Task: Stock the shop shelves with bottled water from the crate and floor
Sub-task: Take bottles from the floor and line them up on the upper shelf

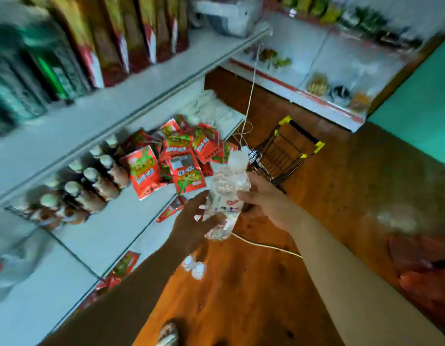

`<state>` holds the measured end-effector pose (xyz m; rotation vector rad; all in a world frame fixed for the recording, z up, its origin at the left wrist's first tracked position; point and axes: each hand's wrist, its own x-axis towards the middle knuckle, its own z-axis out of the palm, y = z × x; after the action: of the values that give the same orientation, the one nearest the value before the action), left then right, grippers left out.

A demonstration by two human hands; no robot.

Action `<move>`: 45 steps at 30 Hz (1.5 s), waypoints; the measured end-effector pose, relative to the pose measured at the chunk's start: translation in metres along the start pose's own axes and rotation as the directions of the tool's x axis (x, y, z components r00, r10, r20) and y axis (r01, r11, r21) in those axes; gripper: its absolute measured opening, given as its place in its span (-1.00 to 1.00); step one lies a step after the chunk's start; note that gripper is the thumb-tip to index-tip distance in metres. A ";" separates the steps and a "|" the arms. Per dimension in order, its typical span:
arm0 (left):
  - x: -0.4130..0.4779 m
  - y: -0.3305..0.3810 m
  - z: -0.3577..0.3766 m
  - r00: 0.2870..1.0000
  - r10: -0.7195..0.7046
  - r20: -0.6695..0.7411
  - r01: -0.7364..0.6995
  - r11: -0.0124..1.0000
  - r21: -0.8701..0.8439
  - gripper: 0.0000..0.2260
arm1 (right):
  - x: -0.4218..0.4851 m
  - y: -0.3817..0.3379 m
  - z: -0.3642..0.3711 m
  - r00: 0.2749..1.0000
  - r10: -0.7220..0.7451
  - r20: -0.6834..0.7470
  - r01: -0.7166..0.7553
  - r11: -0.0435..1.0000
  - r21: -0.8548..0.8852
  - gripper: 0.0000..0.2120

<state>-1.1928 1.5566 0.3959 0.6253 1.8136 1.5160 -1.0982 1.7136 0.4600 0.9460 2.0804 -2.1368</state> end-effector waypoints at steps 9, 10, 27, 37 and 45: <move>-0.098 0.116 -0.081 0.985 0.138 -0.102 -0.151 0.981 -0.125 -0.59 | -0.043 -0.103 0.071 0.891 -0.288 0.352 0.315 0.949 -0.021 -0.39; -0.111 0.123 -0.090 0.979 0.150 -0.136 -0.168 0.977 -0.129 -0.60 | -0.050 -0.112 0.085 0.863 -0.325 0.387 0.363 0.932 -0.026 -0.35; -0.289 0.146 -0.274 0.577 0.223 -0.785 -0.279 0.958 0.067 -0.68 | -0.081 -0.194 0.376 0.563 -0.485 0.669 0.649 0.761 0.004 -0.46; -0.283 0.111 -0.385 0.583 0.217 -0.783 -0.152 0.976 0.157 -0.81 | -0.032 -0.191 0.488 0.603 -0.487 0.632 0.652 0.757 -0.038 -0.48; -0.243 0.116 -0.401 0.252 0.156 -0.955 0.199 0.958 0.209 -0.71 | 0.004 -0.207 0.510 0.636 -0.483 0.602 0.635 0.771 -0.053 -0.49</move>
<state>-1.3447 1.1417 0.5920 -0.4636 3.0052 1.7713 -1.3925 1.2743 0.6116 -0.4220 2.4023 -1.8985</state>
